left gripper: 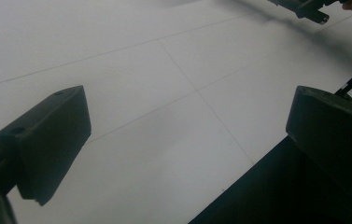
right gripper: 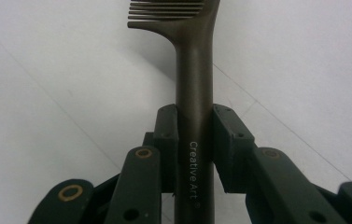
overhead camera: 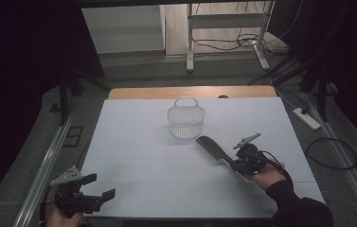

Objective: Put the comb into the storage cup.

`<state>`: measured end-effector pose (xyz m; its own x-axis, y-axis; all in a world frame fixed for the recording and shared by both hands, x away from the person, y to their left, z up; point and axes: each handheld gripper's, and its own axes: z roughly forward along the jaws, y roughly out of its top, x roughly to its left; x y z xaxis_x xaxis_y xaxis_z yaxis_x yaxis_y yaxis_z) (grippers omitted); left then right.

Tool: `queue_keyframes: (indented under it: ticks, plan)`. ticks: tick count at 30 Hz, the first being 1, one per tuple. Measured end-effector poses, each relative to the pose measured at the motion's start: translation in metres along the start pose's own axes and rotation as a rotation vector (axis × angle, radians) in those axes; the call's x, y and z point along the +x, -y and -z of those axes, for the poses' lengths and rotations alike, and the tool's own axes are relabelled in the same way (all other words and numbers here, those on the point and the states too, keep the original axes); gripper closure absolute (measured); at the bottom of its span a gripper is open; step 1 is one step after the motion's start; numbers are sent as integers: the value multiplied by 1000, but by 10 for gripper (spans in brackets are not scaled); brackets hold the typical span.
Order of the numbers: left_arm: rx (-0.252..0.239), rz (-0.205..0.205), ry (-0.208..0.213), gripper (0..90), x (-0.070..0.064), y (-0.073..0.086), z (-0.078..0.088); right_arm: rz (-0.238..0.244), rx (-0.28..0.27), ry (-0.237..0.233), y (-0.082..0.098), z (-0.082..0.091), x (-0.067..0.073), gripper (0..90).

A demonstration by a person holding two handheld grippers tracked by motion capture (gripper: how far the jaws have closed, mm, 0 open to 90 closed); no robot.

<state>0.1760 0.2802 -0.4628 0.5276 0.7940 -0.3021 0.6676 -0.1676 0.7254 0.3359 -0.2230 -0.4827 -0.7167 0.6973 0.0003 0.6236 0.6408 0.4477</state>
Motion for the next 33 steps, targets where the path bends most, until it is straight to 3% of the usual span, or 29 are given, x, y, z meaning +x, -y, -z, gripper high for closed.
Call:
queue_keyframes:
  ticks: [10,16,22,33]
  plan:
    - [4,-22,12,4,-3,-8,-6,-2,-59,-26,4,13,3,722]
    - [10,-60,25,12,-4,-15,-11,11,-108,-39,7,22,7,722]
    - [-4,-90,15,14,-6,-23,-16,22,-149,-37,9,30,9,723]
    - [-16,-117,40,0,-13,-40,-27,25,-191,-19,12,40,15,723]
